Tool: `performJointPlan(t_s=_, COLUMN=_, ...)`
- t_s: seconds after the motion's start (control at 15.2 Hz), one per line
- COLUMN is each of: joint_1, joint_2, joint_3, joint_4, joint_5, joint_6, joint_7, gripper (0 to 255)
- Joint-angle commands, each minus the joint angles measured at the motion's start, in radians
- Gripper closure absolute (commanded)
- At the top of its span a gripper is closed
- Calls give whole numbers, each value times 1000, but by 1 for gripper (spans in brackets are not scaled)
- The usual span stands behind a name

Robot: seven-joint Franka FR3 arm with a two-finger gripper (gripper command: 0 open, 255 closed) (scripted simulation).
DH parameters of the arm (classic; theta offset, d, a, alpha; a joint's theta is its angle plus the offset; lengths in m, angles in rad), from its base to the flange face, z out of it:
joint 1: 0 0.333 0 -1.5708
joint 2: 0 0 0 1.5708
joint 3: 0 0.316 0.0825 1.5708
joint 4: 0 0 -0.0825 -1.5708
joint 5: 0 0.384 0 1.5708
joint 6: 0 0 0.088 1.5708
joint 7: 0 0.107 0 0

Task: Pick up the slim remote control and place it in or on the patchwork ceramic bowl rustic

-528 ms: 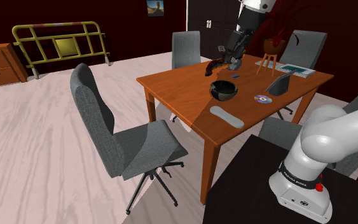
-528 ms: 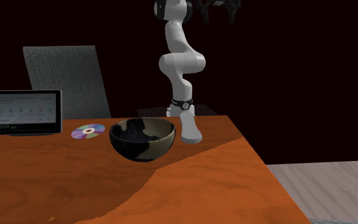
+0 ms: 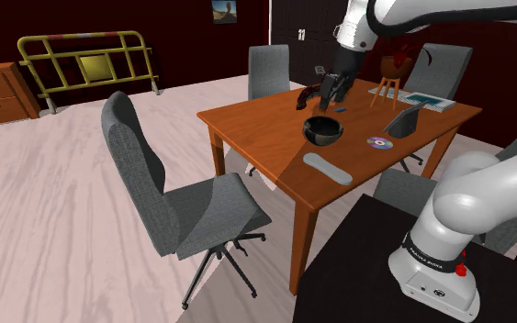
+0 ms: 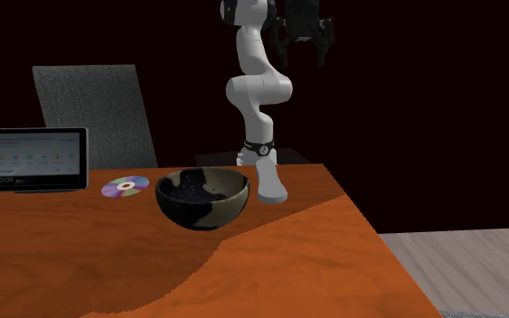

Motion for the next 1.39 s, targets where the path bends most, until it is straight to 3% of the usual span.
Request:
performJointPlan(t_s=0.0, joint_1=-10, joint_2=13, joint_3=-9, joint_4=-52, joint_5=-8, joint_6=44, joint_7=-1, gripper=0)
performJointPlan(t_s=0.66, joint_1=-68, joint_2=191, joint_3=-57, joint_4=-218, joint_5=-55, joint_6=280, joint_7=-6, gripper=0)
performJointPlan(t_s=1.06, joint_1=-105, joint_2=351, joint_3=-89, joint_4=-278, joint_5=-87, joint_6=437, joint_7=-5, gripper=0)
performJointPlan(t_s=1.32, joint_1=-107, joint_2=389, joint_3=-93, joint_4=-299, joint_5=-89, joint_6=494, joint_7=-5, gripper=0)
